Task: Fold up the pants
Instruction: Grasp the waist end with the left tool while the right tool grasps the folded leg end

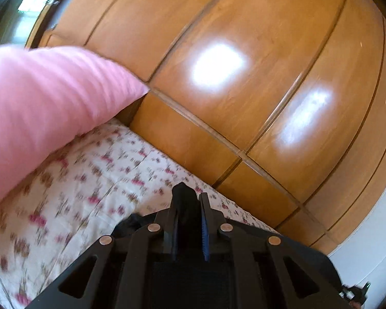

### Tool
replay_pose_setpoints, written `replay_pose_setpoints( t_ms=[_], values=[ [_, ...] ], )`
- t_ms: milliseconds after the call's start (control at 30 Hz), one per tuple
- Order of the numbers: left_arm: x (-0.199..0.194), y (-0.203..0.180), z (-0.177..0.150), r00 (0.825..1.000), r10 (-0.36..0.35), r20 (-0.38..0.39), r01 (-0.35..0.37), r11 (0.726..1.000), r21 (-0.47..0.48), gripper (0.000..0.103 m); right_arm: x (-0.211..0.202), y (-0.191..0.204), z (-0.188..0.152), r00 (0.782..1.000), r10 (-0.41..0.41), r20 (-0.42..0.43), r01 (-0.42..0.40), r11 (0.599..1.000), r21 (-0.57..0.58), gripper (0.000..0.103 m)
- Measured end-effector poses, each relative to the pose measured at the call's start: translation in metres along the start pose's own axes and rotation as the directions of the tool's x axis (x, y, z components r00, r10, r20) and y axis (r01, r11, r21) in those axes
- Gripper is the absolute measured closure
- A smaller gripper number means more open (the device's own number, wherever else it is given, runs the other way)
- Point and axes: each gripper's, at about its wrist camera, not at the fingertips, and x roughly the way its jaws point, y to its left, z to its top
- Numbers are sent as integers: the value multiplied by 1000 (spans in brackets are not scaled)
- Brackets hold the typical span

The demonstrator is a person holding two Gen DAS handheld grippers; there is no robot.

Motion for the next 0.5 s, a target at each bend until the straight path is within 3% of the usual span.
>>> replay_pose_setpoints(
  t_ms=[100,267,367,500],
  values=[
    [-10,32,-29,999,18,-31,-20,998,-57,90,-7,-26,-21,1000,-19,-19,19,1000,3,88],
    [-14,71,-73,996,43,-78,-57,983,-176,90,-16,-76,-48,1000,-14,-12,15,988,151,82],
    [-17,81,-89,997,34,-67,-49,970,-240,87,-29,-86,-65,1000,15,27,-21,978,208,60],
    [-26,77,-103,998,28,-48,-39,967,-251,72,-41,-73,-82,999,27,43,-35,982,184,48]
  ],
)
